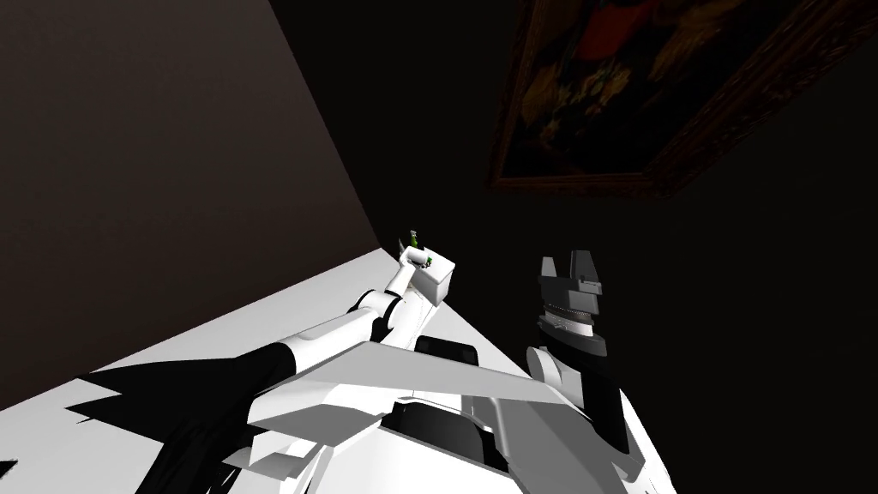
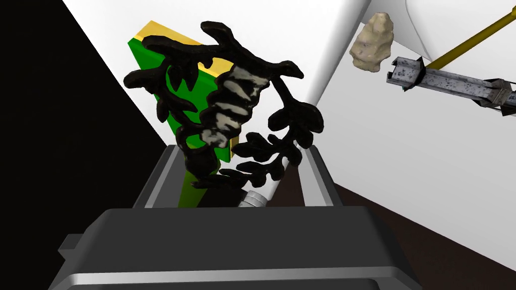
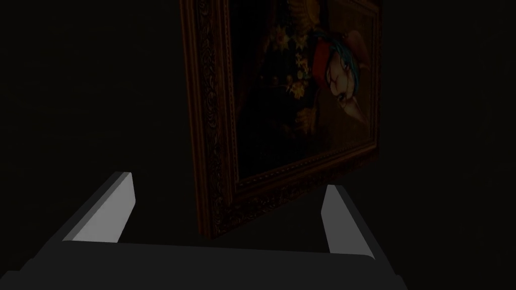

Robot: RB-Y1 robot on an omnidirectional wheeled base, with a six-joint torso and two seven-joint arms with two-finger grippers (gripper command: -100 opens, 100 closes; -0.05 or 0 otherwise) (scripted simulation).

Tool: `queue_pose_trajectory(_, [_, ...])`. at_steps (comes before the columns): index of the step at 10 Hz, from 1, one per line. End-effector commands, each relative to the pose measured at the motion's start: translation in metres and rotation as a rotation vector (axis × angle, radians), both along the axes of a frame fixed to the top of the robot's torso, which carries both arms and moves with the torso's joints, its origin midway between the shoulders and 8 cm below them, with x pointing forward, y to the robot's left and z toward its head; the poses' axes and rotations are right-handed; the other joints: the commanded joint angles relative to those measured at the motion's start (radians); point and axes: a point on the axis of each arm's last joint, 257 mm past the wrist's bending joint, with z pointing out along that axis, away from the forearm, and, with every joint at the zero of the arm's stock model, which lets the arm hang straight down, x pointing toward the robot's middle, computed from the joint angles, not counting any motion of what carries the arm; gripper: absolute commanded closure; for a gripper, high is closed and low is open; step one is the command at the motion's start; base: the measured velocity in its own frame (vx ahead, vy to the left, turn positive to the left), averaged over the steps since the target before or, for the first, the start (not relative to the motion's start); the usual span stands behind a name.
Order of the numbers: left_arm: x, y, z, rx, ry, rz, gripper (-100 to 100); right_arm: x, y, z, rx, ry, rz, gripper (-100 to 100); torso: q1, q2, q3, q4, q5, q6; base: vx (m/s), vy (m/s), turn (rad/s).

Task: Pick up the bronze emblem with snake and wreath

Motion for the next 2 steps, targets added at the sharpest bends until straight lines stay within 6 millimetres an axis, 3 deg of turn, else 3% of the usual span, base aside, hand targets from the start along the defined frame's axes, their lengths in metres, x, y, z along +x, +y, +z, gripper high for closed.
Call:
queue_pose_trajectory(1, [0.0, 0.0, 0.0, 0.0, 0.0, 0.0, 100, 0.0, 0.0, 0.0, 0.0, 0.0, 0.0, 0, 0.0, 0.0, 0.0, 0.0, 0.0, 0.0, 0.007, -0.007, -0.003])
queue_pose_trajectory(2, [-0.0002, -0.0004, 0.0005, 0.0, 0.0, -0.002, 0, 0.0, 0.0, 0.0, 0.0, 0.0, 0.0, 0, 0.001, 0.001, 0.0, 0.0, 0.0, 0.0, 0.0, 0.0, 0.0])
